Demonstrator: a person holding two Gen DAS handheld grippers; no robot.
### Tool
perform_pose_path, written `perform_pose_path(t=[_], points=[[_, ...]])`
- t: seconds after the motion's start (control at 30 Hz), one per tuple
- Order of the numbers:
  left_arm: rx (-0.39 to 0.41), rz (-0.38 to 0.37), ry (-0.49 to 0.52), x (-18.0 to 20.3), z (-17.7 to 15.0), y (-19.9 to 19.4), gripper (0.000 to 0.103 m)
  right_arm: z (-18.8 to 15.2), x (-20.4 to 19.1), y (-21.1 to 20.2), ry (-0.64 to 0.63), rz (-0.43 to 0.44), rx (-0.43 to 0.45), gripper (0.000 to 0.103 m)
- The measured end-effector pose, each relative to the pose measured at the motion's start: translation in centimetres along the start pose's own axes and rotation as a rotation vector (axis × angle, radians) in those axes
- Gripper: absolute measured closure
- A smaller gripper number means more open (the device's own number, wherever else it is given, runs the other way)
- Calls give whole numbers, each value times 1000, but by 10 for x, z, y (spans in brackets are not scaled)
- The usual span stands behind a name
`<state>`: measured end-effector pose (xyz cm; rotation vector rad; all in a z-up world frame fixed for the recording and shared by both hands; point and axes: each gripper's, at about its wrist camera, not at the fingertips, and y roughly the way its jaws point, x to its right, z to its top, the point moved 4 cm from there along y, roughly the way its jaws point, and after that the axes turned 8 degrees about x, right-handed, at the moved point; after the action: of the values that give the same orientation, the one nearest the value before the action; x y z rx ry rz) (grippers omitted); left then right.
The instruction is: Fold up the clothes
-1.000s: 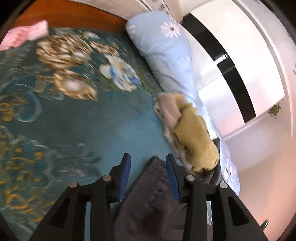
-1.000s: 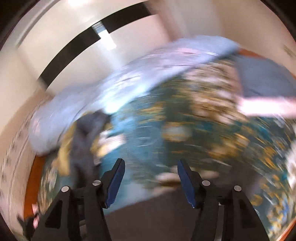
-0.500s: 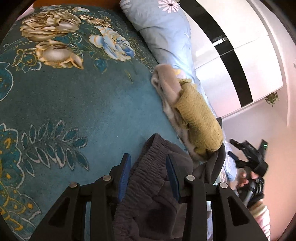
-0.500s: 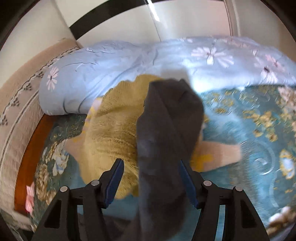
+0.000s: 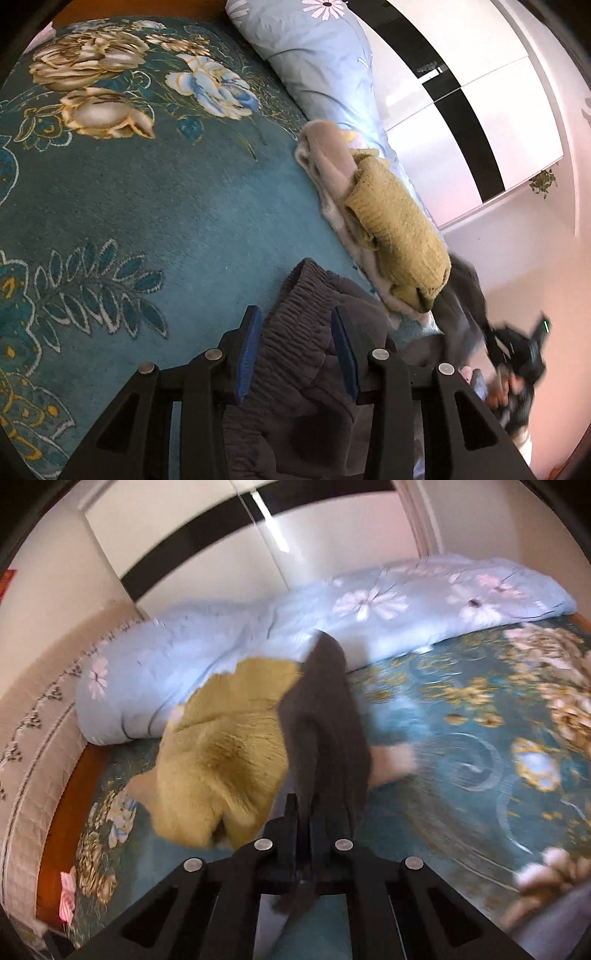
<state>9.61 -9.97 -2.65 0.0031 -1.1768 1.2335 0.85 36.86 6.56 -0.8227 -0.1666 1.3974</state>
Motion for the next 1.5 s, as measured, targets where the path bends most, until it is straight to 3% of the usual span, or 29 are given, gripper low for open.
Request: perform_pose_path(t=[0.13,0.2,0.33,0.47,0.57,0.67,0.73,0.8,0.93,1.0,1.07,1.13,1.27,1.37,1.5], points=[[-8,10,7,0,-1,5,63,-48,52,-42,39,-39,-55,98],[-13,16,20,2,-3,7,63,-79,83,-44,81,-74,-130,98],[-18,24,38,4,-6,8,63,-108,115,-34,174,-69,-223,96],[-8,36,35,1,-6,5,63,-91,113,-47,158,-68,-190,85],[-11,43,39,2,-5,10,63,-62,92,-50,43,-130,-136,52],[-26,38,51,5,-9,13,63,-29,62,-40,-46,-159,-100,48],[-29,39,59,7,-10,13,63,-18,38,-21,-93,-125,-109,42],[-30,35,52,6,-10,13,63,-16,13,18,-165,-111,-181,41],[-27,28,35,2,-9,10,63,-30,13,92,-234,-300,-303,41],[-23,26,28,1,-7,9,62,-42,24,116,-198,-351,-362,41],[-23,23,22,0,-7,9,62,-47,34,125,-180,-418,-366,43],[-26,23,18,0,-7,10,62,-50,44,124,-160,-465,-372,60],[-27,25,25,1,-8,10,62,-41,57,111,-97,-463,-371,98],[-26,27,35,3,-9,11,62,-12,58,85,-21,-324,-285,98],[-9,20,35,3,-8,8,62,40,78,5,142,-94,-36,98]])
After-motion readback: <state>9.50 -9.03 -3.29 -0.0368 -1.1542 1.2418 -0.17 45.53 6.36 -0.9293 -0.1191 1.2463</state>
